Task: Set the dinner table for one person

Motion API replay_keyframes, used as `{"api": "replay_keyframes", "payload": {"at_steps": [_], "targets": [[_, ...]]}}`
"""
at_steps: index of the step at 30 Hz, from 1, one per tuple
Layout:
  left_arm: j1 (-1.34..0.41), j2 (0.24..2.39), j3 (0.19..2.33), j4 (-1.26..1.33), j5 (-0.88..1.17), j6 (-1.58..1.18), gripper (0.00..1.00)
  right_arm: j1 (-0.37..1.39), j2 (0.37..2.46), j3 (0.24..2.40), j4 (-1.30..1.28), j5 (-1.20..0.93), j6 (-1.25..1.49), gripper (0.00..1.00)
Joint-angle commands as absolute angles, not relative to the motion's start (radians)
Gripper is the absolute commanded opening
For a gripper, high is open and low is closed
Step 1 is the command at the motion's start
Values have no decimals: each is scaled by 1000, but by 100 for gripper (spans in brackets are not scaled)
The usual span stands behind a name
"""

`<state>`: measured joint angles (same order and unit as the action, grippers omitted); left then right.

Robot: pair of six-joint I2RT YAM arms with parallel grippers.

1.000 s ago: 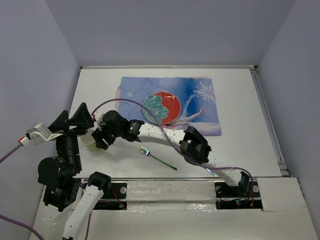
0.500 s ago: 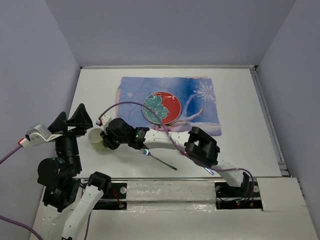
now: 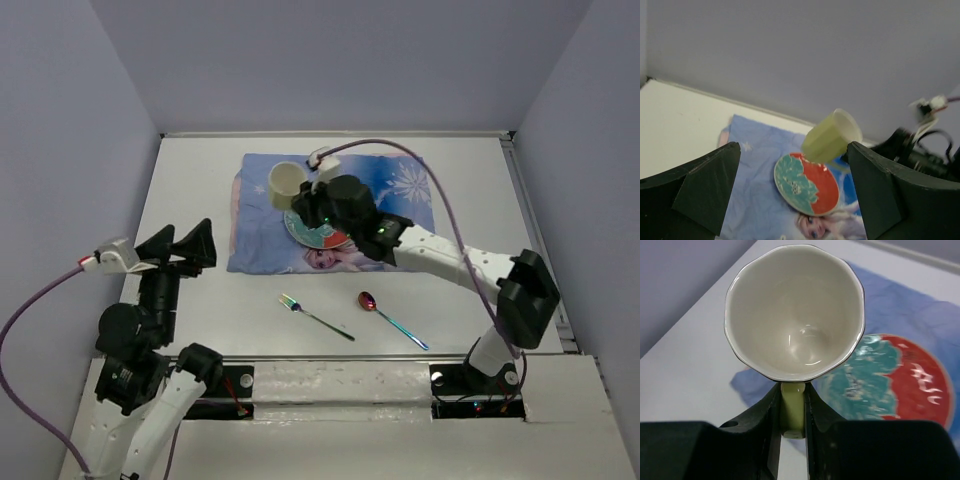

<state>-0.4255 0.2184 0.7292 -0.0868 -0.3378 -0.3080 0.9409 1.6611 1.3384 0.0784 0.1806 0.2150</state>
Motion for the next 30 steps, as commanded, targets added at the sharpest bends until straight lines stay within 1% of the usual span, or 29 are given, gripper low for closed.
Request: {"api": "replay_keyframes", "payload": {"at_steps": [1, 7, 11, 15, 19, 26, 30], "targets": [[-439, 264, 657, -87, -213, -339, 99, 799, 1523, 1282, 206, 279, 172, 0], [-437, 299, 624, -64, -138, -328, 99, 599, 1442, 1241, 155, 288, 143, 0], [-439, 299, 618, -64, -127, -321, 99, 514, 1442, 1224, 140, 291, 123, 0], [-439, 285, 615, -72, -130, -316, 99, 385, 1466, 1220, 138, 278, 120, 0], [-437, 267, 614, -78, -143, -311, 99, 301, 1546, 1258, 141, 223, 130, 0], [-425, 290, 620, -77, -146, -295, 99, 267, 1727, 1391, 143, 249, 109, 0], [-416, 298, 621, -75, -137, -290, 99, 232, 1790, 1413, 158, 233, 138, 0]]}}
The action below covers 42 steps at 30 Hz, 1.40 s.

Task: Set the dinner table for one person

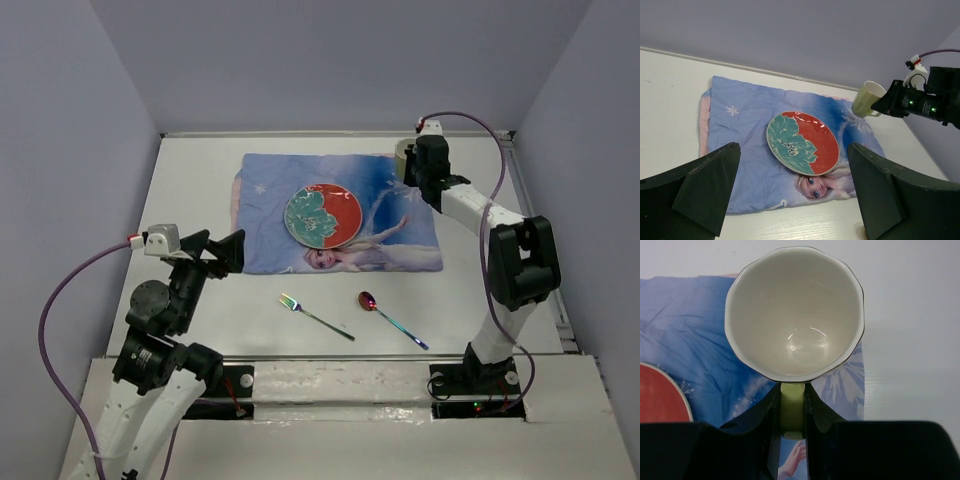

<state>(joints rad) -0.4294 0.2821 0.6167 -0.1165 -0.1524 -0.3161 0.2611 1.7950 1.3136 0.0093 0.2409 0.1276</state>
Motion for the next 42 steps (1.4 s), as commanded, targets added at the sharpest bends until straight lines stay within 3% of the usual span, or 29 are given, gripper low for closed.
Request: {"api": "replay_keyframes", "payload": {"at_steps": [1, 22, 26, 28, 29, 38, 42], "targets": [[-416, 299, 621, -72, -137, -290, 99, 232, 1802, 1416, 167, 226, 143, 0], [-377, 353, 620, -49, -109, -288, 99, 204, 1977, 1431, 264, 189, 204, 2], [-373, 357, 620, -51, -110, -288, 99, 204, 1967, 1408, 268, 215, 203, 27], [-368, 361, 621, -49, -103, -288, 99, 204, 1950, 1413, 247, 228, 196, 55], [-365, 354, 621, -49, -100, -288, 99, 204, 1924, 1410, 236, 232, 205, 61], [-357, 339, 621, -43, -95, -290, 99, 233, 1642, 1246, 152, 30, 330, 69], [-351, 325, 621, -41, -89, -288, 99, 408, 1549, 1082, 135, 8, 360, 68]]}}
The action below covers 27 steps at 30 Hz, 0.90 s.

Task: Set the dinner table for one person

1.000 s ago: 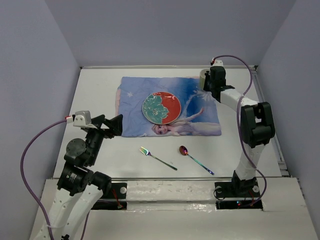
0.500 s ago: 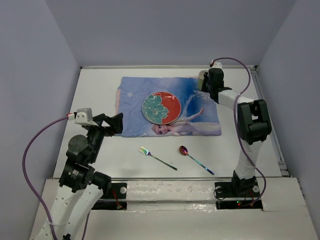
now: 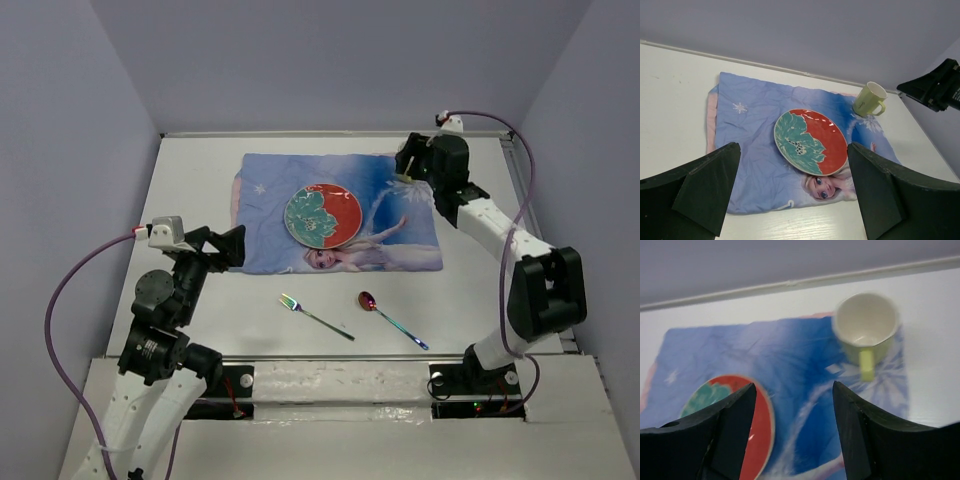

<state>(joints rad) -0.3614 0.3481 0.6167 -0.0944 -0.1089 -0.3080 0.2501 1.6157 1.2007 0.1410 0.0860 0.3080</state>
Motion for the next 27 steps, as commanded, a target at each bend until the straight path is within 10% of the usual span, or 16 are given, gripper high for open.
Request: {"api": "replay_keyframes", "payload": {"at_steps": [1, 14, 27], "targets": [[-351, 319, 621, -43, -89, -290, 99, 448, 1531, 1053, 133, 9, 367, 67], [-348, 273, 618, -41, -74, -296, 99, 748, 1140, 620, -265, -66, 604, 50], [-351, 261, 618, -43, -57, -296, 99, 778, 1111, 641, -617, 8, 657, 52]]}}
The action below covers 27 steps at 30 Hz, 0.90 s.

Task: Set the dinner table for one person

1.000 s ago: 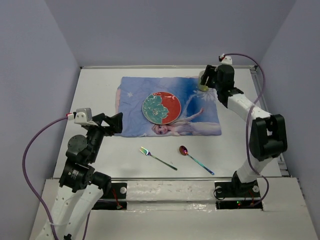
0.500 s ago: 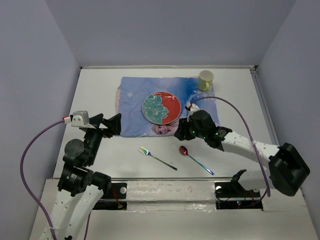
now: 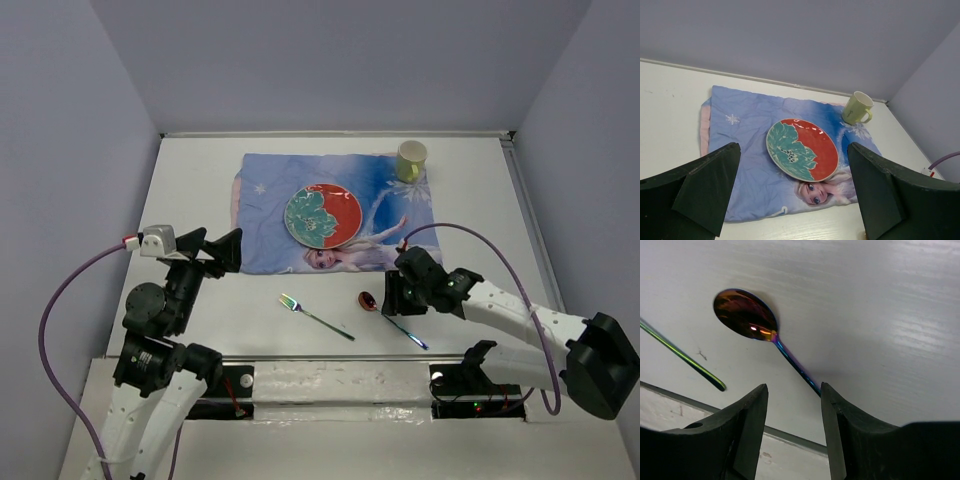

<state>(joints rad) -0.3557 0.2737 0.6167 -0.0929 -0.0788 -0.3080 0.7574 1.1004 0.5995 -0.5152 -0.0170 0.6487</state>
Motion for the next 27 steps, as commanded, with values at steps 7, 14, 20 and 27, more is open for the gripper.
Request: {"api": "replay_keyframes", "payload": {"at_steps": [7, 14, 20, 27], "targets": [[-351, 252, 617, -43, -52, -299, 99, 834, 1199, 664, -658, 61, 667, 53], [-351, 247, 618, -48, -51, -299, 99, 910, 1327, 716, -649, 161, 676, 50], [-351, 245, 617, -46, -49, -298, 99, 942, 1364, 741, -634, 196, 687, 10], [-351, 241, 617, -51, -48, -299, 99, 951, 1373, 735, -591, 193, 661, 30]]}}
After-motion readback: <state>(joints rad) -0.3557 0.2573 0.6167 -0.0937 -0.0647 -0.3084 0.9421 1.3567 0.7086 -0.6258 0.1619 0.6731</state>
